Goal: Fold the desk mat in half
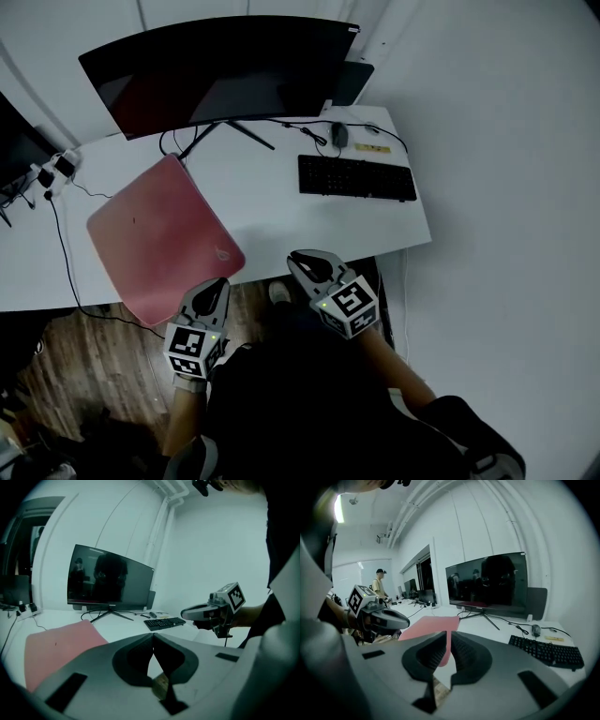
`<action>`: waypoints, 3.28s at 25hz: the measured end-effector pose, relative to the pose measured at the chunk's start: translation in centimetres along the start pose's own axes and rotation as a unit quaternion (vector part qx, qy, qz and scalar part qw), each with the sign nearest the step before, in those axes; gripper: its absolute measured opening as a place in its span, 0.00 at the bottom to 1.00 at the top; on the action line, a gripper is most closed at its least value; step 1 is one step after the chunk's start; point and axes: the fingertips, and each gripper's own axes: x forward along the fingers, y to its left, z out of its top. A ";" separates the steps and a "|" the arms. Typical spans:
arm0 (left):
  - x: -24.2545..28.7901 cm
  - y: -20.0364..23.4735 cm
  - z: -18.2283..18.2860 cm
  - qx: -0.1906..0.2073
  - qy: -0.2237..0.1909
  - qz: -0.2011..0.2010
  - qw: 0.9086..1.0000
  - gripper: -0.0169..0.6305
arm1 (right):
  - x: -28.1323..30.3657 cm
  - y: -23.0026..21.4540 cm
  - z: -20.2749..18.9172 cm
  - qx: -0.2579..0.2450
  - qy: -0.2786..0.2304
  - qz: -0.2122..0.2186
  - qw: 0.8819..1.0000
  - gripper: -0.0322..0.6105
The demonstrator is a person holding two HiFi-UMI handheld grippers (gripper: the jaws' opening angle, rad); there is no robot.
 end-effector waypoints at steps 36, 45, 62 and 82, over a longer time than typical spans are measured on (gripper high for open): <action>2.4 7.4 -12.8 -0.151 0.064 0.257 0.953 0.09 | 17.0 5.0 -9.7 -0.312 0.212 0.399 0.835 0.30; 0.4 8.7 -16.2 -0.177 0.073 0.259 0.947 0.12 | 19.3 6.5 -14.8 -0.366 0.249 0.402 0.802 0.42; -2.8 9.0 -19.9 -0.220 0.072 0.272 0.934 0.12 | 21.3 6.2 -19.2 -0.441 0.291 0.382 0.758 0.48; -4.5 11.0 -18.9 -0.207 0.070 0.272 0.937 0.14 | 22.5 6.8 -14.8 -0.426 0.268 0.356 0.787 0.25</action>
